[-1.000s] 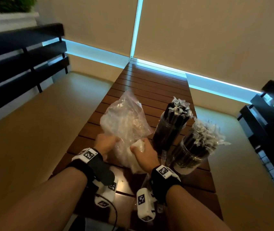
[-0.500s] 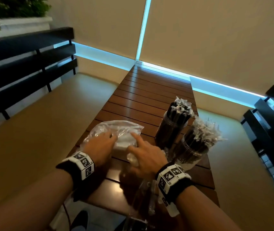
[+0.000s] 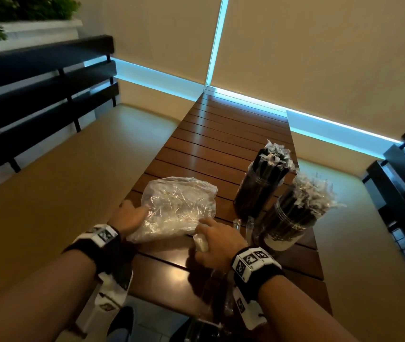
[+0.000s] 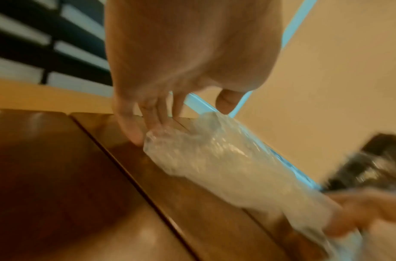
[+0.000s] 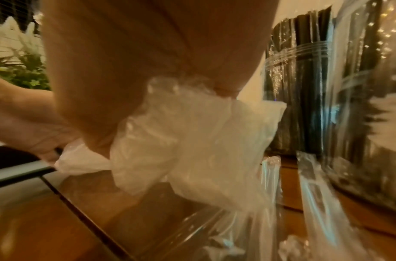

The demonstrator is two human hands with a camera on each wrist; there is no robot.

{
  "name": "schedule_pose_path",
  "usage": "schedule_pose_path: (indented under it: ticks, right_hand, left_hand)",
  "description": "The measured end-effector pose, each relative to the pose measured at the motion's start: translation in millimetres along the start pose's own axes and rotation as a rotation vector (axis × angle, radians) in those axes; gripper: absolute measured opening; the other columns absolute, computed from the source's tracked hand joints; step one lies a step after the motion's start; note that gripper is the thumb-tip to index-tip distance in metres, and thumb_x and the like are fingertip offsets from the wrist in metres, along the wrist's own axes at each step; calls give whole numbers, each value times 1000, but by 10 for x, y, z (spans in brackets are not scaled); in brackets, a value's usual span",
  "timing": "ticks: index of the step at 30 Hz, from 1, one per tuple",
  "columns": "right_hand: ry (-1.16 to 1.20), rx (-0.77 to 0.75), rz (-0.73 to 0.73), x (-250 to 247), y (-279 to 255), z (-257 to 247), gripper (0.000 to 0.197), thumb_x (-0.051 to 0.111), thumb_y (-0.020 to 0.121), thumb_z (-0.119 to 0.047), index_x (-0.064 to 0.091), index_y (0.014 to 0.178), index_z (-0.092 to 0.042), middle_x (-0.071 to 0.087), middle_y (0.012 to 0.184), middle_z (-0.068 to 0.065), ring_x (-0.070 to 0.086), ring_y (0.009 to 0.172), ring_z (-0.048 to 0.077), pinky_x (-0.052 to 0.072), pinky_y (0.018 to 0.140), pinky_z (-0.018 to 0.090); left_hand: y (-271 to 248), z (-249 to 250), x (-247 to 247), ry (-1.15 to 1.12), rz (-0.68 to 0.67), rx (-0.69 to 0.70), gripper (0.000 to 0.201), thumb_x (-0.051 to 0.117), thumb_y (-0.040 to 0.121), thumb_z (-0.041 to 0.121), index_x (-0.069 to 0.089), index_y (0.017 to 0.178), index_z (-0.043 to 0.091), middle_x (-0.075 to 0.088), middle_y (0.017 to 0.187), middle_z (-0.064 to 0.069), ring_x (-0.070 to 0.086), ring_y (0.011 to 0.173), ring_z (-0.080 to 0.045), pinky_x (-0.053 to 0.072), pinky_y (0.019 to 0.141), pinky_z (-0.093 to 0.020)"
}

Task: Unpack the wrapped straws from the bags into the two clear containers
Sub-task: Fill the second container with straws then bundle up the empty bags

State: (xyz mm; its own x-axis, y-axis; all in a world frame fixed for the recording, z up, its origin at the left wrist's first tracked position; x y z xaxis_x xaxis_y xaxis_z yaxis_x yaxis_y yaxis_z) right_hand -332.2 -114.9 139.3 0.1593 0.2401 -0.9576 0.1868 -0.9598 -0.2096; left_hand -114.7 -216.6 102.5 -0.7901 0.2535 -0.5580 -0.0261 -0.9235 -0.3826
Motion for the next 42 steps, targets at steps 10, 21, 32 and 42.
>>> schedule_pose_path:
  ticks: [10,21,32,42]
  right_hand:
    - [1014,329,307,-244,113,272,36,70,68,-48,69,101,-37,71,100,-5,68,97,19,55,91,45]
    - [24,-159,394,-705,-208,-95,51,69,73,-45,50,119,-34,10,160,-6,60,106,24,57,74,39]
    - [175,242,-82,-130,-8,366,55,64,76,-56,51,124,-35,62,125,3,61,108,26,52,92,42]
    - [57,362,-253,177,265,282,66,56,78,-59,49,137,-33,54,136,6,58,115,31,49,89,40]
  left_hand:
    - [-362,997,-243,-663,-474,423,59,52,69,-1,62,124,18,67,123,-11,65,108,-27,52,93,-48]
    - [-489,1201,333,810,149,1055,14,67,87,26,63,100,21,56,93,-3,62,78,-27,45,64,-35]
    - [-197,271,228,508,-354,526,38,60,94,29,51,131,35,65,126,-1,62,114,-17,45,93,-24]
    - [-222,206,409,792,70,730,36,57,93,34,48,126,23,51,127,-2,64,100,-24,53,77,-37]
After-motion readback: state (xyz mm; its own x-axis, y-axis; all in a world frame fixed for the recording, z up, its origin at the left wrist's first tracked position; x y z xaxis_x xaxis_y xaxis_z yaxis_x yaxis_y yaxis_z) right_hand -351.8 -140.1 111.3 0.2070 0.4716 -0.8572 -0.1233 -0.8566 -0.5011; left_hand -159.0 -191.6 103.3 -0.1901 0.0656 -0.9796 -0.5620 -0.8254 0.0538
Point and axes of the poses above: each hand's wrist, its own y-axis towards the middle knuckle, its own x-axis out of the palm, z = x × y, the point moved 6 cm from there along y, towards the middle knuckle
